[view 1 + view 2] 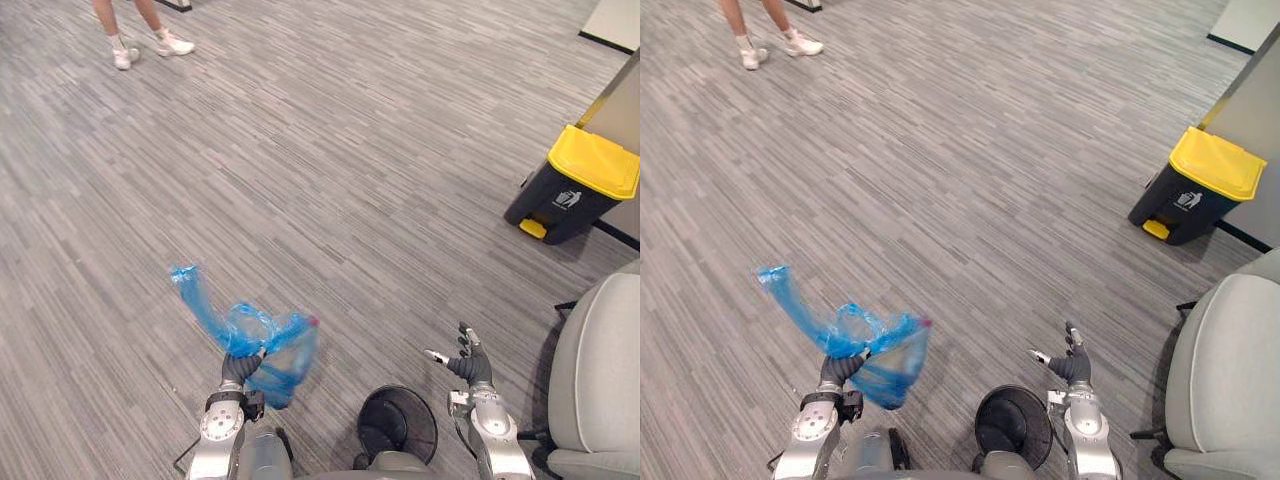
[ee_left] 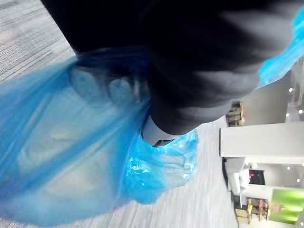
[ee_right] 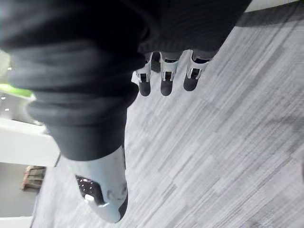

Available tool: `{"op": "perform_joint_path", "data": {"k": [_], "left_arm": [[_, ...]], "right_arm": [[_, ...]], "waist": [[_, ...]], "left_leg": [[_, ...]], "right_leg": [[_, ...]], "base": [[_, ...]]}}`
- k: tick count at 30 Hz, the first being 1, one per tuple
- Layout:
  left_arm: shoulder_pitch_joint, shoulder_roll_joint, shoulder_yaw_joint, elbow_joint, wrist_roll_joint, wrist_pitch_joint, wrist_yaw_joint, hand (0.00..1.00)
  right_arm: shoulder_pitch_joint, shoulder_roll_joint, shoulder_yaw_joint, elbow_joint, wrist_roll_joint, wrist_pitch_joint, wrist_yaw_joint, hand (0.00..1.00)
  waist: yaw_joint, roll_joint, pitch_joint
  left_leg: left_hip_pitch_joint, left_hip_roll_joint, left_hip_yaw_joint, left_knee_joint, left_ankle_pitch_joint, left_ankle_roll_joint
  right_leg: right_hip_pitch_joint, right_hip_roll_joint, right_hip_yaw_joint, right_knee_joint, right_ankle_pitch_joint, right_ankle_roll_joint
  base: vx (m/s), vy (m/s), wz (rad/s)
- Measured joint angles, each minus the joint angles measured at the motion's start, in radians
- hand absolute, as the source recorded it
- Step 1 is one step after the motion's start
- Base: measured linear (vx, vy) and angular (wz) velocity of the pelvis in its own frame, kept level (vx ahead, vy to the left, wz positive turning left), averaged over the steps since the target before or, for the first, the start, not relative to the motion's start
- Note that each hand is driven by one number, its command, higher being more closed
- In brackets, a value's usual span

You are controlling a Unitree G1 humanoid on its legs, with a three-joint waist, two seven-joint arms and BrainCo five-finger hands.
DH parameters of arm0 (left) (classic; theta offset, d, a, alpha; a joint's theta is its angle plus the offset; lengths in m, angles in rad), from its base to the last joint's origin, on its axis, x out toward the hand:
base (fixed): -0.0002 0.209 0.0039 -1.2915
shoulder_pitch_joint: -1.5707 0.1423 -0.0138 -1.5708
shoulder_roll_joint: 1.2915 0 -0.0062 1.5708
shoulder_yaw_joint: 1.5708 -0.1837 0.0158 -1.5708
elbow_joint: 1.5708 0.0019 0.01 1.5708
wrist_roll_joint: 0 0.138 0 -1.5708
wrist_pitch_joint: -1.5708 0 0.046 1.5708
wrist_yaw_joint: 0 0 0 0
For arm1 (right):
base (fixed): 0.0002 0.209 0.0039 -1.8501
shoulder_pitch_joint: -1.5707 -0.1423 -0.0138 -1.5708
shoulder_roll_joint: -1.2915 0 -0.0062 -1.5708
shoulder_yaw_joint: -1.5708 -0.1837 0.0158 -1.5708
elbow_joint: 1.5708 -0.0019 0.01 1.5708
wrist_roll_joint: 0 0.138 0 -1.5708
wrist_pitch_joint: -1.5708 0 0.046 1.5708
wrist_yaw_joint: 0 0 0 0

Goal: Gather rubbish on tea table into small bin, then transfer packed bag to large trash can.

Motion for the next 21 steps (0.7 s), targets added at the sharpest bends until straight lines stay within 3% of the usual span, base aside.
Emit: {"op": "perform_joint_path", "data": {"k": [1, 2, 4, 6, 8, 9, 12, 13, 14, 15, 17, 19, 20, 21], "left_arm": [[0.003, 0.001, -0.007, 0.005, 0.0, 0.0, -0.001, 1.0], [-0.01, 0.018, -0.02, 0.026, 0.0, 0.003, -0.002, 1.0], [-0.024, 0.033, -0.017, 0.029, 0.0, 0.006, -0.002, 1.0], [-0.029, 0.062, -0.023, 0.036, 0.002, 0.008, -0.003, 1.0], [-0.017, 0.053, -0.032, 0.035, 0.002, 0.008, -0.004, 1.0], [-0.005, 0.052, -0.035, 0.038, 0.004, 0.01, -0.004, 1.0], [0.011, 0.066, -0.034, 0.034, 0.009, 0.018, -0.002, 1.0], [0.018, 0.081, -0.034, 0.018, 0.01, 0.019, 0.0, 1.0], [0.018, 0.084, -0.034, 0.016, 0.01, 0.019, -0.001, 1.0], [0.017, 0.085, -0.034, 0.015, 0.01, 0.019, -0.001, 1.0], [0.003, 0.098, -0.023, 0.016, 0.011, 0.019, 0.001, 1.0], [-0.017, 0.108, -0.014, 0.029, 0.011, 0.02, 0.002, 1.0], [-0.02, 0.116, -0.016, 0.037, 0.012, 0.02, 0.0, 1.0], [-0.023, 0.105, -0.019, 0.055, 0.012, 0.021, 0.0, 1.0]], "right_arm": [[0.006, 0.004, -0.008, 0.018, 0.0, 0.0, -0.001, 0.0], [0.006, 0.025, -0.006, 0.054, 0.0, 0.006, -0.004, 0.0], [0.003, 0.042, 0.001, 0.059, 0.0, 0.009, 0.001, 0.0], [0.001, 0.05, 0.0, 0.054, -0.001, 0.008, 0.002, 0.0], [-0.007, 0.038, 0.002, 0.062, -0.002, 0.009, 0.003, 0.0], [-0.011, 0.036, 0.007, 0.064, -0.003, 0.011, 0.004, 0.0], [-0.016, 0.043, 0.01, 0.062, -0.003, 0.013, 0.005, 0.0], [0.003, 0.052, 0.01, 0.059, -0.003, 0.014, 0.005, 0.0], [0.01, 0.053, 0.01, 0.059, -0.003, 0.015, 0.005, 0.0], [0.02, 0.056, 0.011, 0.06, -0.003, 0.017, 0.005, 0.0], [0.018, 0.055, 0.019, 0.061, -0.003, 0.018, 0.006, 0.0], [0.004, 0.046, 0.017, 0.073, -0.003, 0.018, 0.004, 0.0], [-0.002, 0.037, 0.017, 0.09, -0.003, 0.017, 0.004, 0.0], [-0.007, 0.022, 0.01, 0.105, -0.003, 0.021, 0.003, 0.0]], "waist": [[0.0, 0.003, 0.0], [-0.011, -0.009, -0.003], [-0.013, -0.013, -0.006], [-0.025, -0.021, -0.008], [-0.015, 0.007, 0.002], [-0.013, 0.008, 0.003], [-0.013, -0.014, 0.016], [-0.028, -0.037, 0.026], [-0.028, -0.039, 0.026], [-0.033, -0.03, 0.026], [-0.034, -0.044, 0.019], [-0.037, -0.047, 0.02], [-0.052, -0.053, 0.015], [-0.06, -0.035, 0.017]], "left_leg": [[0.004, 0.006, -0.02, -0.005, 0.077, -0.047], [0.004, -0.016, -0.02, 0.014, 0.065, -0.043], [0.01, -0.022, -0.027, 0.01, 0.062, -0.04], [0.034, -0.053, -0.028, 0.025, 0.029, -0.038], [0.067, -0.047, -0.011, 0.029, -0.026, -0.054], [0.081, -0.048, 0.017, 0.028, -0.036, -0.051], [0.142, -0.068, 0.081, -0.014, -0.067, -0.055], [0.186, -0.093, 0.081, -0.054, -0.069, -0.052], [0.197, -0.097, 0.075, -0.069, -0.069, -0.052], [0.206, -0.097, 0.071, -0.098, -0.069, -0.052], [0.21, -0.098, 0.066, -0.139, -0.067, -0.049], [0.212, -0.095, 0.062, -0.15, -0.064, -0.053], [0.215, -0.103, 0.047, -0.141, -0.059, -0.065], [0.237, -0.101, 0.029, -0.148, -0.056, -0.074]], "right_leg": [[0.003, 0.002, 0.002, 0.026, -0.022, 0.028], [-0.023, -0.036, 0.016, 0.073, -0.05, 0.037], [-0.026, -0.039, 0.019, -0.015, -0.051, 0.041], [-0.018, -0.062, 0.042, -0.059, 0.028, 0.064], [-0.037, -0.058, 0.086, -0.005, 0.018, 0.068], [-0.06, -0.065, 0.107, 0.044, 0.011, 0.076], [-0.15, -0.092, 0.128, 0.234, 0.012, 0.078], [-0.186, -0.109, 0.131, 0.339, 0.043, 0.064], [-0.213, -0.107, 0.131, 0.371, 0.064, 0.056], [-0.233, -0.101, 0.114, 0.366, 0.042, 0.062], [-0.253, -0.083, 0.042, 0.255, 0.006, 0.044], [-0.269, -0.055, -0.04, 0.131, 0.012, 0.028], [-0.254, -0.039, -0.049, 0.058, 0.091, -0.027], [-0.219, -0.036, -0.069, 0.036, 0.089, -0.029]], "base": [[0.27, 0.204, 0.06], [0.29, 0.192, 0.0], [0.2, 0.138, -0.01], [0.1, 0.075, 0.0], [0.06, 0.103, -0.49], [0.01, 0.087, -0.82], [-0.02, 0.062, -0.56], [0.0, 0.065, -0.17], [0.02, 0.063, -0.16], [0.03, 0.05, -0.14], [0.08, 0.002, -0.12], [0.15, -0.08, -0.03], [0.28, -0.079, 0.23], [0.31, -0.064, 0.22]]}}
